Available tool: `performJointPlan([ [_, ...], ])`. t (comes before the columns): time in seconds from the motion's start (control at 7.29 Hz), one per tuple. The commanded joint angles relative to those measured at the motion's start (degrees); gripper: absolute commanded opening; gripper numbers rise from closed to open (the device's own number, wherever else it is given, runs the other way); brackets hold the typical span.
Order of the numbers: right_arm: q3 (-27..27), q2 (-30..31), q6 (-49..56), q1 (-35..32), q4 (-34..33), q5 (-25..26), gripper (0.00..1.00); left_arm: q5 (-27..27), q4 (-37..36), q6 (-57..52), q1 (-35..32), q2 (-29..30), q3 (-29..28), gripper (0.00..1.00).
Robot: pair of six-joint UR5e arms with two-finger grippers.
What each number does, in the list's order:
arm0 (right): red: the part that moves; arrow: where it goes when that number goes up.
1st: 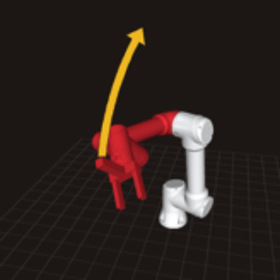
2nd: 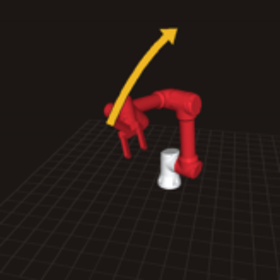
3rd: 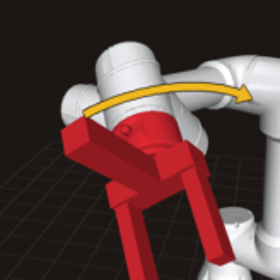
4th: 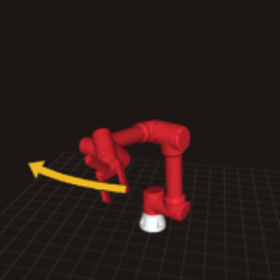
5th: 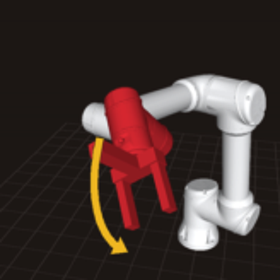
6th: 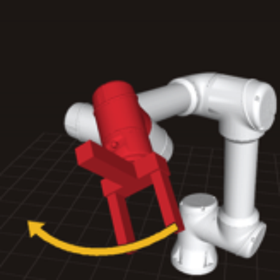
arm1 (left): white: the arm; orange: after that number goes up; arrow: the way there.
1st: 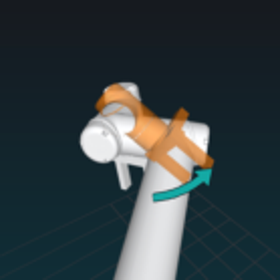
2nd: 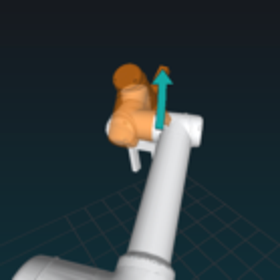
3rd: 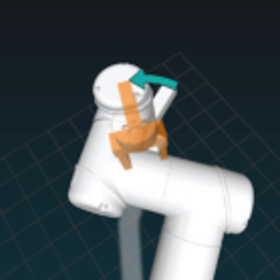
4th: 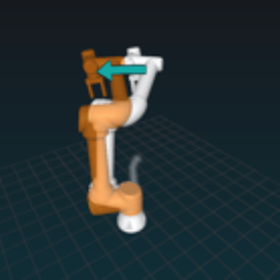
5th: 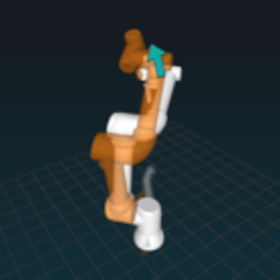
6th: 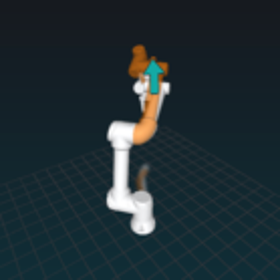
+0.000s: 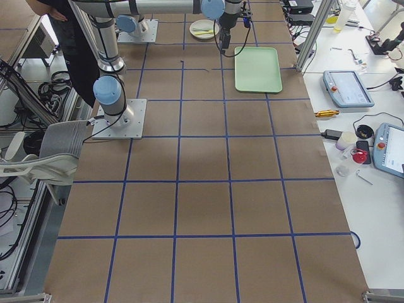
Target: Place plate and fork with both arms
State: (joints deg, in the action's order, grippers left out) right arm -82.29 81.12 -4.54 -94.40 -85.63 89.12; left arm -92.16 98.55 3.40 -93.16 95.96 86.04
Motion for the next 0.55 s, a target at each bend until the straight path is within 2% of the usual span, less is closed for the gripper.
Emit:
performJointPlan([
  [0.0,0.11,0.17,-0.03,0.0,-0.06,0.09,1.0,-0.03,-0.03,-0.15,0.0,-0.33,0.09,1.0],
  [0.41,0.11,0.26,-0.03,0.0,-0.06,0.35,1.0,-0.12,-0.03,-0.06,0.0,-0.42,0.0,1.0],
])
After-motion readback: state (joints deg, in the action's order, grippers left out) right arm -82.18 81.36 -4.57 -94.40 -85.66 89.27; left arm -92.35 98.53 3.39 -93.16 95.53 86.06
